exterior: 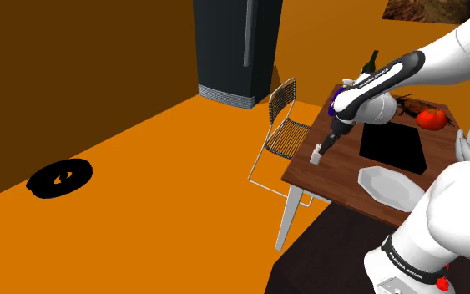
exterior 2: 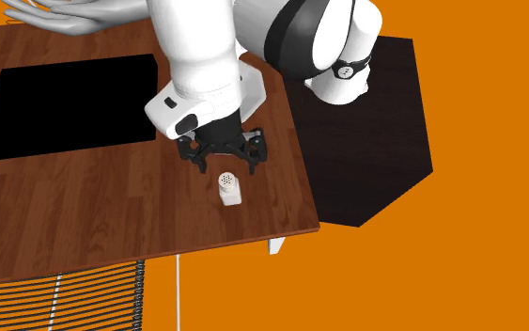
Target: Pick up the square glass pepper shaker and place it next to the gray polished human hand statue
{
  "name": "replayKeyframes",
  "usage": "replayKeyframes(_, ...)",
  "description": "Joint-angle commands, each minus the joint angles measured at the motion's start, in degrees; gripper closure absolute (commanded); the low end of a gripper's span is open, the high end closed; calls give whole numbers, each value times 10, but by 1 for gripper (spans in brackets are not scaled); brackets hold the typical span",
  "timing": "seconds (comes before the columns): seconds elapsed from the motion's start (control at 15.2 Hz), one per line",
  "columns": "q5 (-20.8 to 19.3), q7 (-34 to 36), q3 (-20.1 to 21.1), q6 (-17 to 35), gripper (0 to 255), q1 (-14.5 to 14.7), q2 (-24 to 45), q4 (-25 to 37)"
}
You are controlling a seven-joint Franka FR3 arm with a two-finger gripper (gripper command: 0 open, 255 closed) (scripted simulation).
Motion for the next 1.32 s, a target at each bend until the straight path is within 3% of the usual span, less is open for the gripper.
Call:
replayKeyframes(0.0, 35, -26, -9, 18, 0, 15, 25, 3)
replayKeyframes(0.33, 128, -92, -15, 49, 0, 42, 78, 8)
replayKeyframes(0.79, 128, -92, -14, 49, 0, 41, 78, 8)
replayKeyframes(0.86, 128, -92, -14, 49, 255, 41, 78, 8)
replayKeyframes(1.25, 128, -93, -14, 49, 255, 41, 78, 8)
